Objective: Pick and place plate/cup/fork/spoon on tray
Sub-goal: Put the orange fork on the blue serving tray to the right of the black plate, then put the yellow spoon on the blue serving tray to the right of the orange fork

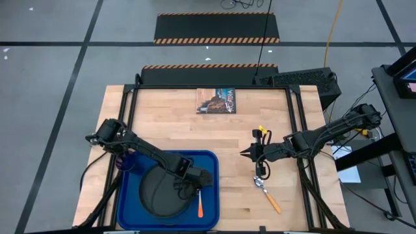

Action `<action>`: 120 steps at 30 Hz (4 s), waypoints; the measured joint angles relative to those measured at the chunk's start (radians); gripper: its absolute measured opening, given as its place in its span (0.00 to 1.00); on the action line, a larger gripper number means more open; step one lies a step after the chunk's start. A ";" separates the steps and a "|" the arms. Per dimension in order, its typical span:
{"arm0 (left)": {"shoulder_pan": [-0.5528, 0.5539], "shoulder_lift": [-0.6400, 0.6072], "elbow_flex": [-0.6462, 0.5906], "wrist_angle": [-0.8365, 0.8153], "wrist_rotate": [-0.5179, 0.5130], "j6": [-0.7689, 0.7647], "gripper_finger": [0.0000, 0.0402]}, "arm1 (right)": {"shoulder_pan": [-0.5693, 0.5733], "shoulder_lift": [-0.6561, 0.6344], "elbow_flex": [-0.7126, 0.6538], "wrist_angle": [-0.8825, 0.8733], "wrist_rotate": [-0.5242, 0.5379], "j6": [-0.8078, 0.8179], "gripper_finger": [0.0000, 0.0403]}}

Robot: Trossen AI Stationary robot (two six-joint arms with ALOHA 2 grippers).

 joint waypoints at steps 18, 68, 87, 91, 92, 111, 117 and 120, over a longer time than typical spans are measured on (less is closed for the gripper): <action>-0.055 -0.292 0.000 -0.026 -0.497 -0.929 0.29 | 0.010 0.124 0.000 0.242 -0.013 0.186 0.04; -0.107 -0.728 -0.311 0.021 -0.888 -1.363 0.29 | 0.035 1.022 0.560 0.419 -0.365 0.209 0.04; -0.108 -0.727 -0.311 0.021 -0.886 -1.371 0.29 | 0.053 1.065 0.560 0.539 -0.274 0.208 0.04; -0.108 -0.727 -0.311 0.018 -0.885 -1.370 0.29 | 0.047 1.065 0.560 0.534 -0.234 0.209 0.04; -0.107 -0.728 -0.311 0.018 -0.885 -1.370 0.29 | 0.045 1.064 0.560 0.533 -0.232 0.209 0.04; -0.115 -0.727 -0.311 0.014 -0.885 -1.370 0.29 | 0.039 0.998 0.557 0.497 -0.224 0.252 0.04; -0.130 -0.728 -0.311 0.023 -0.886 -1.361 0.29 | 0.100 0.847 0.558 0.239 0.002 0.330 0.04; -0.141 -0.727 -0.311 0.034 -0.886 -1.349 0.29 | 0.159 0.761 0.558 0.014 0.134 0.460 0.04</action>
